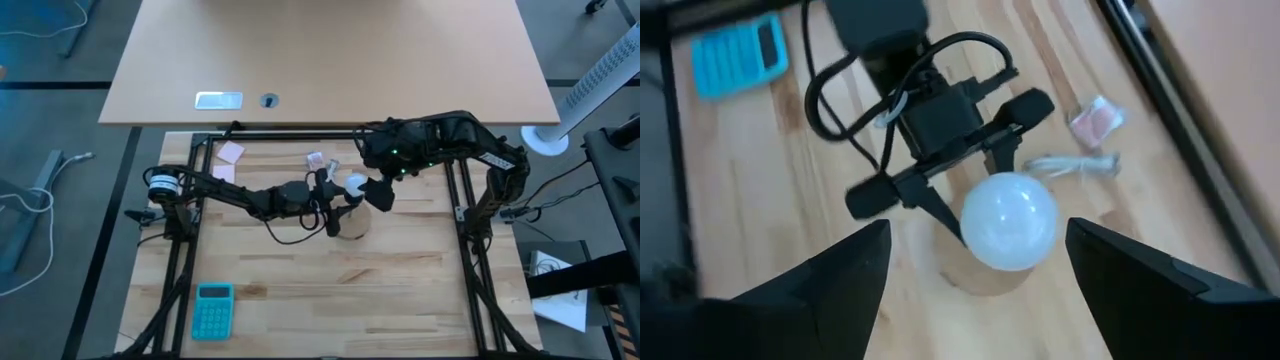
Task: Screw lightbulb
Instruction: Remove the light bulb from the lamp
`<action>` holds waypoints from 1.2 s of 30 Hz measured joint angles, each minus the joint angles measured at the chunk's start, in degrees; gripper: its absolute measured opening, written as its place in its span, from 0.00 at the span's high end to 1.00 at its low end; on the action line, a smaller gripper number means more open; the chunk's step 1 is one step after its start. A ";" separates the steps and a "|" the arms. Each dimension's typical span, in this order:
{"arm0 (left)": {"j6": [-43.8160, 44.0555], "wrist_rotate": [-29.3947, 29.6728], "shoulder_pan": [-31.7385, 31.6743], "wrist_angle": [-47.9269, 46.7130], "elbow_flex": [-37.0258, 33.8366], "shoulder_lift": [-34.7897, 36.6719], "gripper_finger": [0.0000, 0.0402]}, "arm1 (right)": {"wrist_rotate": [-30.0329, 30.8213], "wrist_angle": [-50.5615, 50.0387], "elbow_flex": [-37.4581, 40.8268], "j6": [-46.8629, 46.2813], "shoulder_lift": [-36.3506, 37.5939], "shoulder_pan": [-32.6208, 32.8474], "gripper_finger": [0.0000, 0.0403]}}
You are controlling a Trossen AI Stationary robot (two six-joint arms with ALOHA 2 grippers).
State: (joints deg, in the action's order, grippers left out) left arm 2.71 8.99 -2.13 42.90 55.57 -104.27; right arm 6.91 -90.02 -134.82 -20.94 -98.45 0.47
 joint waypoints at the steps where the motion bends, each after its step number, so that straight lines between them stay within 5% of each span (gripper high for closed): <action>1: 0.29 0.00 0.00 -0.08 0.00 0.00 0.51 | 0.06 0.00 0.00 -1.50 -0.20 -0.05 0.28; 16: 0.76 -0.47 -0.02 -1.93 -0.07 0.00 0.51 | 0.75 0.10 0.13 -6.92 -3.97 -3.98 0.30; 22: 0.06 -2.47 -0.02 -6.88 0.02 1.06 0.50 | 7.96 0.04 -0.07 -7.63 1.18 -2.70 0.32; 36: 0.83 -1.99 -0.35 -17.32 0.01 7.63 0.30 | 11.29 0.84 -0.01 -9.08 2.66 -2.16 0.35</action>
State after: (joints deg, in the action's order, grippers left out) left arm 3.53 7.01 -2.48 25.59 55.58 -96.64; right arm 18.20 -89.17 -134.83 -30.02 -95.79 -1.69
